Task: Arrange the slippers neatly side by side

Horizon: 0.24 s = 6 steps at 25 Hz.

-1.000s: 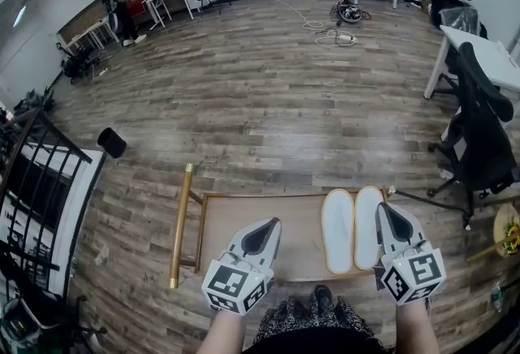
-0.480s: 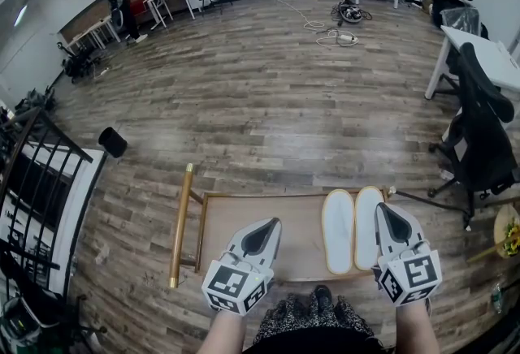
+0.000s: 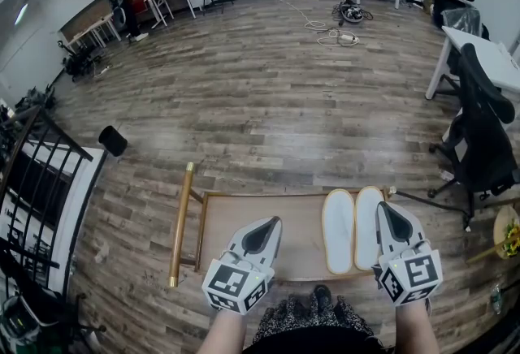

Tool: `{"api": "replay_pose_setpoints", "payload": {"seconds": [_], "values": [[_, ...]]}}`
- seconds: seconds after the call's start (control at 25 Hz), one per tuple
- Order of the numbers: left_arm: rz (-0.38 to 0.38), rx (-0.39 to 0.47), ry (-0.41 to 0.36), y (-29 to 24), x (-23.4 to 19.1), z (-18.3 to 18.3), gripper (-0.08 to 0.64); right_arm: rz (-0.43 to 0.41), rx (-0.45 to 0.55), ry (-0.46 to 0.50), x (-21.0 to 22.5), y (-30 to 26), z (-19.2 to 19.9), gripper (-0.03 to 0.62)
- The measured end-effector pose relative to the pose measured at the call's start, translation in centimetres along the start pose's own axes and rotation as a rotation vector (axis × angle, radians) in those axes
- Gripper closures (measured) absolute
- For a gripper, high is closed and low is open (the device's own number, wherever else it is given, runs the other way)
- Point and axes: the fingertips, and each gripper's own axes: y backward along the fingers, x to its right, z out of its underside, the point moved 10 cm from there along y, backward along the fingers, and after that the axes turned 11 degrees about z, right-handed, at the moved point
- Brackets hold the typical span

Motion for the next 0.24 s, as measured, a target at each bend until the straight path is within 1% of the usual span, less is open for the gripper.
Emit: {"api": "replay_pose_setpoints", "payload": {"seconds": [0.24], "values": [[0.003, -0.003, 0.001, 0.09, 0.05, 0.05, 0.566, 0.000, -0.002, 0.002, -0.06, 0.13, -0.08, 0.589]]}}
